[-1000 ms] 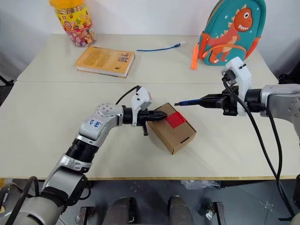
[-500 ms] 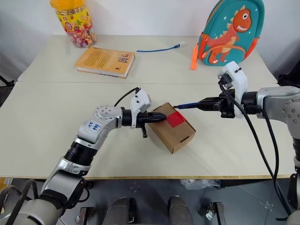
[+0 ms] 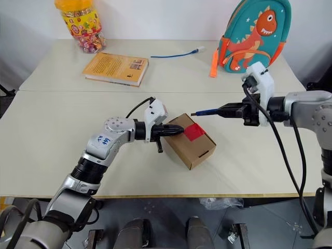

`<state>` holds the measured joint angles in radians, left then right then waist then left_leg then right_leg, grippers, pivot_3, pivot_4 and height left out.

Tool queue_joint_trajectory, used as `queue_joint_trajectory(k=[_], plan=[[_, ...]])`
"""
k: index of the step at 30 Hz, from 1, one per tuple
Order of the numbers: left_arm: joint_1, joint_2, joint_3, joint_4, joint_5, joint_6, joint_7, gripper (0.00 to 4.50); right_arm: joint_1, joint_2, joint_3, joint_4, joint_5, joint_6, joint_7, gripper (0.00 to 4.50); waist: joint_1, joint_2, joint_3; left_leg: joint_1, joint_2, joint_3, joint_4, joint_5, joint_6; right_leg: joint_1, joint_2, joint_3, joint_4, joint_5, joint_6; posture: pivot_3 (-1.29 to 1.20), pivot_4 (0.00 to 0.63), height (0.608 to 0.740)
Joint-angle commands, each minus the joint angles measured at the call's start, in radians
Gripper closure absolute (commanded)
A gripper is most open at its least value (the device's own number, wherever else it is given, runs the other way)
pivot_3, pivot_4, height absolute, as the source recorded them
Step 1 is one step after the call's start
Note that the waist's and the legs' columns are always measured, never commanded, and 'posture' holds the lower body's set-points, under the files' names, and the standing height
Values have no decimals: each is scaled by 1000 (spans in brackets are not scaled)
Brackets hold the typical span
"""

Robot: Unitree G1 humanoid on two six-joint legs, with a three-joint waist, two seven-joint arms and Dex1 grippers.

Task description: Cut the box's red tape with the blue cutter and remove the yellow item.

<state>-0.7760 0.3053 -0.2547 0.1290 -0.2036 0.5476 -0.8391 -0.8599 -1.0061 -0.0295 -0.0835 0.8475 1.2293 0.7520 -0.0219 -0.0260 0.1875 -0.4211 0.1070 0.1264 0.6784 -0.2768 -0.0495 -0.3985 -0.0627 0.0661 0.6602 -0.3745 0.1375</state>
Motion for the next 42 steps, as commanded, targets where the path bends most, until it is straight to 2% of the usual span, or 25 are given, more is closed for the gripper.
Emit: queue_joint_trajectory(k=[1,15,22,28,33,42], plan=[[20,3,-20,-6,17,19,2,4500,-8,4,-41,-13,-9,-8,16,4339,0,0,0,0,0,0,0,0,0,0,0,0,0,0,0,0,150,740],[22,10,-21,-18,17,29,-1,4500,93,12,-49,-69,-29,-3,19,4339,0,0,0,0,0,0,1,0,0,1,0,0,0,0,0,0,150,740],[21,12,-21,-16,17,30,-4,4500,92,17,-61,-80,-11,18,26,4339,0,0,0,0,0,0,1,0,0,1,0,0,0,0,0,0,150,740],[23,7,-24,-20,17,34,0,4500,41,59,-75,-43,-57,-37,3,4339,-1,0,0,0,0,0,1,0,0,1,0,0,1,0,0,0,150,740],[24,6,-24,-22,16,38,1,4500,2,51,-63,-13,-83,-46,28,4339,-3,0,0,0,0,0,1,0,0,1,0,0,1,0,0,0,150,740],[28,7,-23,-31,16,46,4,4500,47,62,-56,-46,-82,-20,36,4339,-3,0,0,0,0,0,1,0,0,1,0,0,1,0,0,0,150,740]])
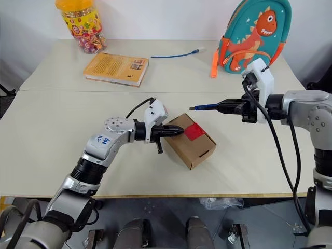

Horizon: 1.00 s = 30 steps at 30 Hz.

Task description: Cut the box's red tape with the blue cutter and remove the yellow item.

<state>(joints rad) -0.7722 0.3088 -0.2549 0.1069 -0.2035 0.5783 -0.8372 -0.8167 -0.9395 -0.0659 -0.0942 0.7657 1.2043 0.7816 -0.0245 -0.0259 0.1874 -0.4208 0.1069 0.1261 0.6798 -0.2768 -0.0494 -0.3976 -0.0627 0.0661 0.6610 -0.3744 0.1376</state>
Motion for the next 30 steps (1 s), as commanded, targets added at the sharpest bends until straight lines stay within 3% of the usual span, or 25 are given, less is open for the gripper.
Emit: queue_joint_trajectory(k=[1,21,30], plan=[[25,4,-23,-10,16,16,3,4500,9,-5,-20,-39,0,5,6,4339,0,0,0,0,0,0,0,0,0,0,0,0,0,0,0,0,150,740],[17,5,-25,-1,20,11,-2,4500,37,-2,-30,-62,5,22,9,4339,0,0,0,0,0,0,0,0,0,0,0,0,0,0,0,0,150,740],[20,6,-24,-5,20,14,-3,4500,-19,1,-34,-38,-5,8,7,4339,0,0,0,0,0,0,0,0,0,0,0,0,0,0,0,0,150,740]])
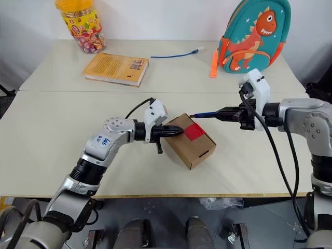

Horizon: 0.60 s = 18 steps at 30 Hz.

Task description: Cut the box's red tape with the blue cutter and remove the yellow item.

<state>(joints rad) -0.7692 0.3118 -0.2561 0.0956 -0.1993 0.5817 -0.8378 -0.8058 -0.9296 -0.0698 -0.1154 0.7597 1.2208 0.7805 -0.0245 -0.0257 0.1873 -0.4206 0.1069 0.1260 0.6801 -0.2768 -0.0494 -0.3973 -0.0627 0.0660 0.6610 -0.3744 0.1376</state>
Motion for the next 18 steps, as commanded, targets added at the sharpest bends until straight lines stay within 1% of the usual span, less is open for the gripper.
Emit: queue_joint_trajectory(k=[1,10,18], plan=[[16,2,-23,8,16,10,-2,4500,-31,-7,-31,-18,2,-6,9,4339,0,0,0,0,0,0,0,0,0,0,0,0,0,0,0,0,150,740],[16,3,-24,7,17,12,-3,4500,27,-3,-22,-53,1,4,3,4339,0,0,0,0,0,0,0,0,0,0,0,0,0,0,0,0,150,740],[16,5,-25,4,18,14,-5,4500,47,-3,-28,-67,5,13,2,4339,0,0,0,0,0,0,0,0,0,0,0,0,0,0,0,0,150,740]])
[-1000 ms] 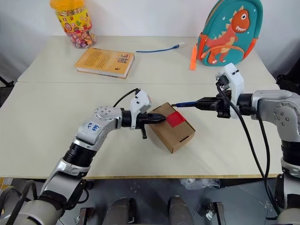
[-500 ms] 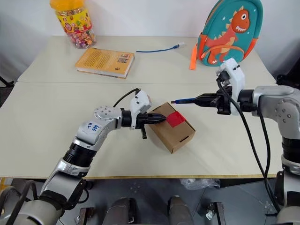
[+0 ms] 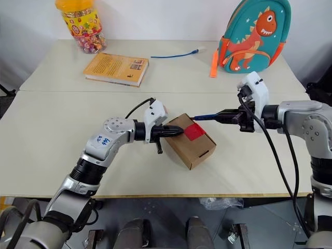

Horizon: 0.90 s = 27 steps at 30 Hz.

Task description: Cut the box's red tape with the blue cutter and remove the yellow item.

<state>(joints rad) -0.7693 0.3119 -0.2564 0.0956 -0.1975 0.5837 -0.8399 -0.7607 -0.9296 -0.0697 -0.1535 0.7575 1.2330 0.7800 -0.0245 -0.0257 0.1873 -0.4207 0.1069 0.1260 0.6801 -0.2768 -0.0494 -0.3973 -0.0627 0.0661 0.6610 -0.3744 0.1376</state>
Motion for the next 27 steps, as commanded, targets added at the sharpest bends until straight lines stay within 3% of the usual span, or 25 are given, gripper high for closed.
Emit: queue_joint_trajectory(k=[1,13,20,27], plan=[[15,5,-25,6,17,11,-4,4500,1,-2,-28,-28,6,1,1,4339,0,0,0,0,0,0,0,0,0,0,0,0,0,0,0,0,150,740],[-1,29,-74,21,67,43,2,4500,-106,-18,24,-32,54,182,26,4339,0,0,0,0,0,0,0,0,0,0,0,0,0,0,0,0,150,740],[-26,46,-156,37,129,103,8,4500,-235,-78,198,10,17,278,84,4339,-1,2,-1,1,0,0,-1,0,0,0,0,0,0,0,0,0,150,740],[-17,56,-206,22,137,161,-14,4500,-397,-58,322,136,-13,350,125,4339,0,2,-2,2,0,-1,-1,-1,1,2,0,0,-1,0,0,0,150,740]])
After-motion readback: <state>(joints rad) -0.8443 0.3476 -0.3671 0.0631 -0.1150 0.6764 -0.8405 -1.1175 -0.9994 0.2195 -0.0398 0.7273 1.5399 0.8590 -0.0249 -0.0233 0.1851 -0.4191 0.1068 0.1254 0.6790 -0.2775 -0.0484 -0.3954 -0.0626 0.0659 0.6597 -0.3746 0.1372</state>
